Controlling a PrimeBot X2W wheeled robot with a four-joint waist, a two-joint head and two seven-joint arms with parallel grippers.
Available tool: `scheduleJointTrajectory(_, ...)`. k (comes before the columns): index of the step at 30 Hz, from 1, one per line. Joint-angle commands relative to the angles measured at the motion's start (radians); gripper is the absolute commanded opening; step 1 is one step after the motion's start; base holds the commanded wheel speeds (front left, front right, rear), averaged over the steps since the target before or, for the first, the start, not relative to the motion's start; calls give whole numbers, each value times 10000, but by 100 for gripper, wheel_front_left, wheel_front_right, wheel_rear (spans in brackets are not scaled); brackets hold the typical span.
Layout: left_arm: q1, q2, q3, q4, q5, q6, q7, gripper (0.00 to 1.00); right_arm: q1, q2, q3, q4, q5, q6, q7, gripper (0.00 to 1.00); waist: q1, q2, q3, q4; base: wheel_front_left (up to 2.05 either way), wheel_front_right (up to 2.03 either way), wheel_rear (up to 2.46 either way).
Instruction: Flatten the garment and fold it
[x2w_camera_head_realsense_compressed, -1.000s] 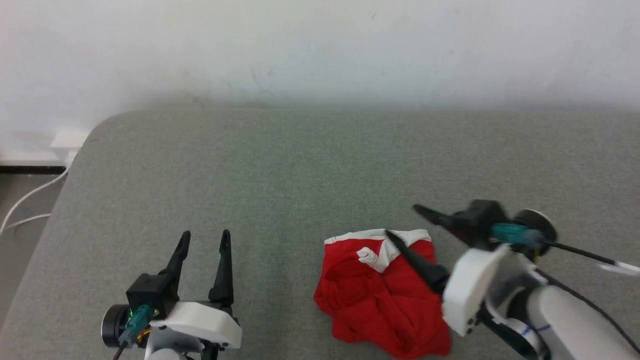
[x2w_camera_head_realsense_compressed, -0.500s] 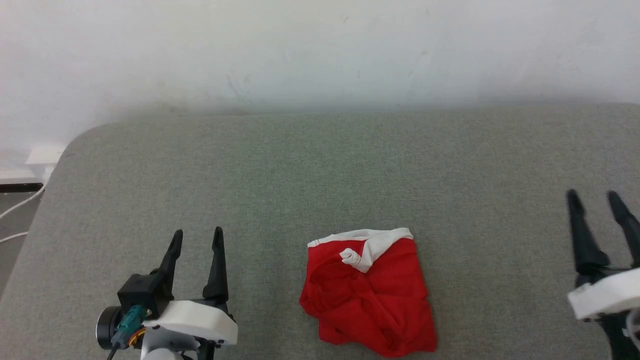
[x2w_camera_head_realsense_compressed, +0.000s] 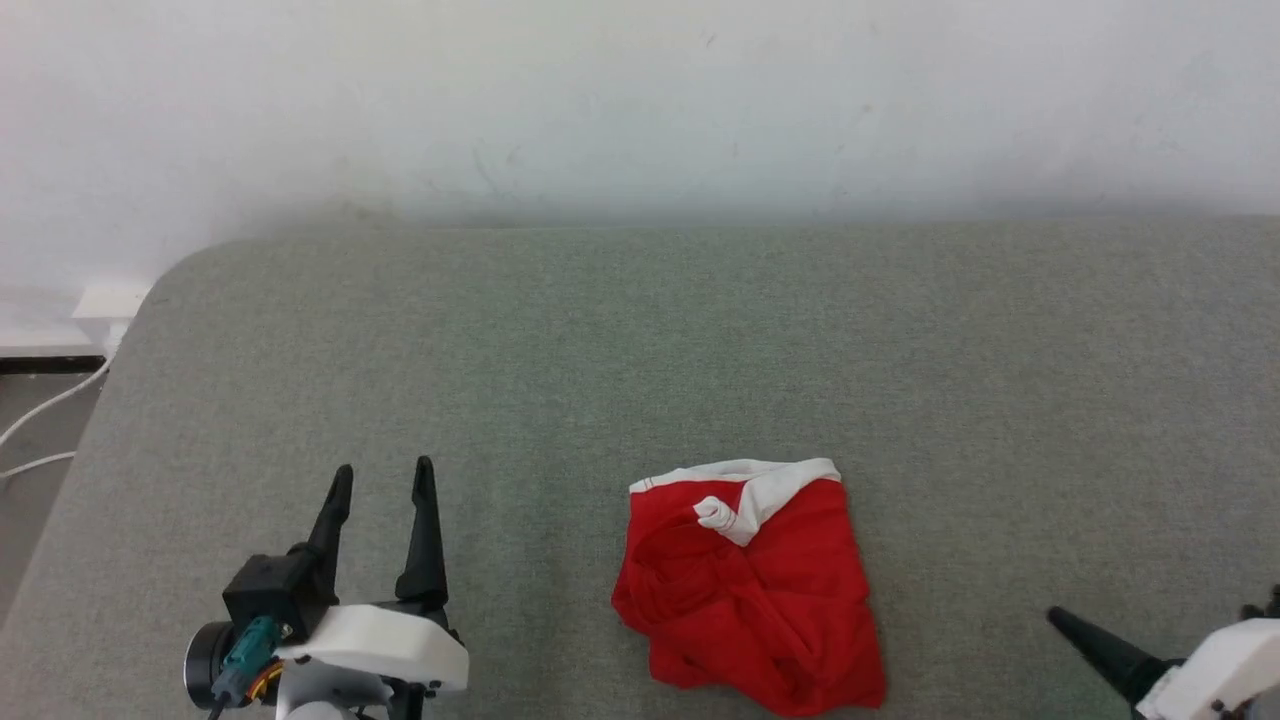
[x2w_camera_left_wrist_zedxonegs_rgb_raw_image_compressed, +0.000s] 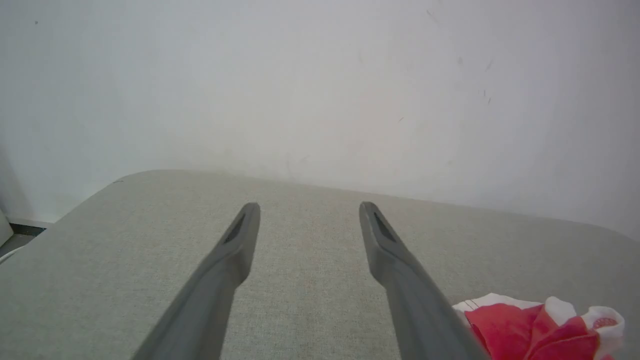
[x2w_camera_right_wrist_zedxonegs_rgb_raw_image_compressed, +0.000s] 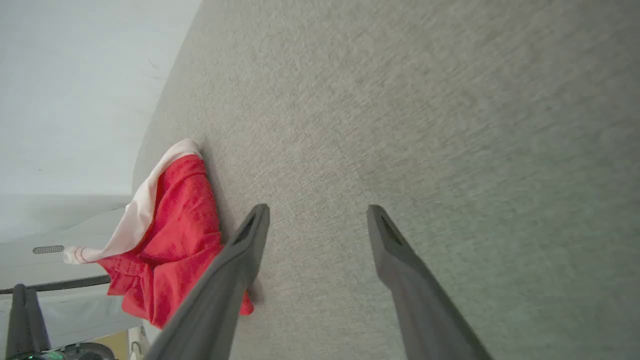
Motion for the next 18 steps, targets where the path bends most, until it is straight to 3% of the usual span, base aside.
scheduleJointTrajectory(1,92,-29,48,-31,54,-30,-47,100,-330,58,-3,109,223,6,243,100,1,0,9,52,0,0,0)
scheduleJointTrajectory(4,37,-89,78,-49,116,-55,-47,100,-1066,137,390,1128,1277,6,1160,100,1,0,78,206,0,0,0)
scheduleJointTrajectory(9,-78,-125,83,-22,184,-162,-47,100,-1835,145,1810,2391,2653,6,1037,100,1,0,163,444,0,0,0)
scheduleJointTrajectory(16,-159,-186,55,21,284,-254,-47,100,-2518,147,3190,3329,2782,6,401,100,1,0,276,716,0,0,0)
scheduleJointTrajectory(17,-161,-194,47,28,303,-261,-47,100,-2609,147,3330,3494,2687,6,316,51,1,0,291,747,0,0,0)
scheduleJointTrajectory(18,-159,-185,32,58,346,-253,-47,100,-2695,147,3460,3633,2614,6,266,32,1,0,299,774,0,0,0)
